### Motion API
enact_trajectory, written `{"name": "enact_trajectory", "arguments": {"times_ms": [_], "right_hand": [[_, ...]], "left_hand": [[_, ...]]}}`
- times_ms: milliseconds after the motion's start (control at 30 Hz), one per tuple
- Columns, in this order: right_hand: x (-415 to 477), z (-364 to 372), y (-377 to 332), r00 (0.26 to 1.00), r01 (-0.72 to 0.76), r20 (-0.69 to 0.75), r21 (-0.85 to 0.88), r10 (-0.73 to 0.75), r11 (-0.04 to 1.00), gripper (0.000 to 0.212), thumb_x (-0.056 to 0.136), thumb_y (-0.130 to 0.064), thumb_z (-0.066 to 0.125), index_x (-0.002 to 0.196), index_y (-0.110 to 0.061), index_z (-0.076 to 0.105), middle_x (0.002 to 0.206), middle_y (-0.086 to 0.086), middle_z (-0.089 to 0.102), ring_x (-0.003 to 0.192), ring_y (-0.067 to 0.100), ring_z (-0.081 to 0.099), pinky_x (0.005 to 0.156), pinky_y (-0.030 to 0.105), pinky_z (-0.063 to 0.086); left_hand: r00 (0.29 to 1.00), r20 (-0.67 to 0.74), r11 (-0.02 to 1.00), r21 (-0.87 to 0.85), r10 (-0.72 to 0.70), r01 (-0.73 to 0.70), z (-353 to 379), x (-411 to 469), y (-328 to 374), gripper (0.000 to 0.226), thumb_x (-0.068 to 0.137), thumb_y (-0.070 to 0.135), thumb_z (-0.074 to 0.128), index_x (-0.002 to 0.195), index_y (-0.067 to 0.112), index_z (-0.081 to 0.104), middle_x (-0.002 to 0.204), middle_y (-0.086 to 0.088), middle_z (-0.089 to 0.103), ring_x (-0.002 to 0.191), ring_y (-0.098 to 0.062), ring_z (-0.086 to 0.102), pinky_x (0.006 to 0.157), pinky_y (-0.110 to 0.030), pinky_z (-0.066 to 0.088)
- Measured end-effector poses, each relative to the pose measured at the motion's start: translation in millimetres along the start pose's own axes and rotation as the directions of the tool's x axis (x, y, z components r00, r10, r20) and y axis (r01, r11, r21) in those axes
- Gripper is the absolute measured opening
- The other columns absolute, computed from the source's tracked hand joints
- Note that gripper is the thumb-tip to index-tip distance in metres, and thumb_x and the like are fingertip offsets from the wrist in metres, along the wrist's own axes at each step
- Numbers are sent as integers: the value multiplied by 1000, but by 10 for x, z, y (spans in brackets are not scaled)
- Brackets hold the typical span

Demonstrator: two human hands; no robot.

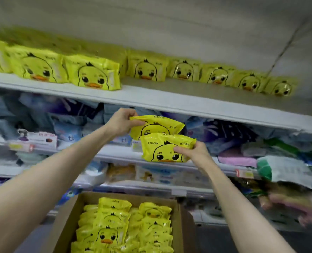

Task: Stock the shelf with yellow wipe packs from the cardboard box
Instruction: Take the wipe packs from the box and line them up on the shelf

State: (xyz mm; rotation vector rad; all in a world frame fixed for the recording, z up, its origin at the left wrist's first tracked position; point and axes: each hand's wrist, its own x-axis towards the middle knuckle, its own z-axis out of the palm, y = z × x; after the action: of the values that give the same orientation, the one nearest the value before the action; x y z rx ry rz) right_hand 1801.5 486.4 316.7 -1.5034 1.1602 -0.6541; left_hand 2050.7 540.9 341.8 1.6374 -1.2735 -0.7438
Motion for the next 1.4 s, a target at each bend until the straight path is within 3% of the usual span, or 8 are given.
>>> {"name": "enact_trajectory", "arguments": {"times_ms": [233,500,633,733,900,1000,1100,1400], "right_hand": [[154,-93,-742,985,169,-40,39,-168,985,27,73,-6,78,96,-9,63,80,-1,67,47,-7,58,43,10,42],[495,-80,-1269,962,271,-33,38,-269,962,20,74,-16,78,87,-19,63,81,-7,67,51,-8,59,50,10,43],[746,-46,-1411,964,261,-49,17,-260,965,20,74,-21,79,84,-21,61,74,-10,64,58,-3,57,56,14,42],[929,-24,-1466,963,267,-52,11,-266,964,19,76,-18,78,80,-21,59,67,-11,58,47,-7,52,47,7,40],[1230,30,-1455,963,266,-45,16,-265,964,19,76,-15,77,77,-20,59,66,-11,58,41,-10,51,44,6,38],[1381,50,-1442,965,259,-48,-2,-259,966,21,77,-16,76,71,-20,57,57,-14,56,41,-9,50,44,5,38],[1492,53,-1433,970,239,-46,-27,-240,971,29,78,-20,75,61,-18,52,46,-13,52,42,-3,49,46,9,40],[1755,94,-1386,995,103,10,-177,-102,979,31,76,-29,77,71,-13,50,68,-1,53,61,9,51,57,20,39]], "left_hand": [[987,-93,988,98,127,-118,-442,182,696,22,84,20,69,72,12,53,58,-2,47,46,-11,41,45,-23,32],[971,-179,969,215,161,-121,-692,689,1049,28,82,19,72,66,15,50,55,-1,42,50,-16,37,47,-26,27],[968,-175,943,310,179,-119,-735,1007,1111,29,81,22,73,64,14,50,58,-1,43,55,-19,39,49,-28,29],[967,-177,919,381,182,-103,-749,1228,1143,24,82,25,71,89,4,62,67,-3,45,67,-22,42,52,-29,31],[977,-152,889,453,150,-66,-753,1539,1136,26,85,25,69,98,4,60,81,-8,47,72,-21,42,44,-17,27],[981,-123,847,528,147,-61,-759,1711,1111,33,85,25,69,102,-2,61,88,-9,48,77,-20,44,48,-26,27],[986,-109,826,562,126,-43,-774,1849,1056,29,86,25,67,102,1,61,93,-7,48,83,-19,44,55,-28,27],[990,-61,737,674,127,-53,-948,2064,946,21,80,28,72,83,13,59,87,-5,55,80,-23,50,67,-26,36]]}}
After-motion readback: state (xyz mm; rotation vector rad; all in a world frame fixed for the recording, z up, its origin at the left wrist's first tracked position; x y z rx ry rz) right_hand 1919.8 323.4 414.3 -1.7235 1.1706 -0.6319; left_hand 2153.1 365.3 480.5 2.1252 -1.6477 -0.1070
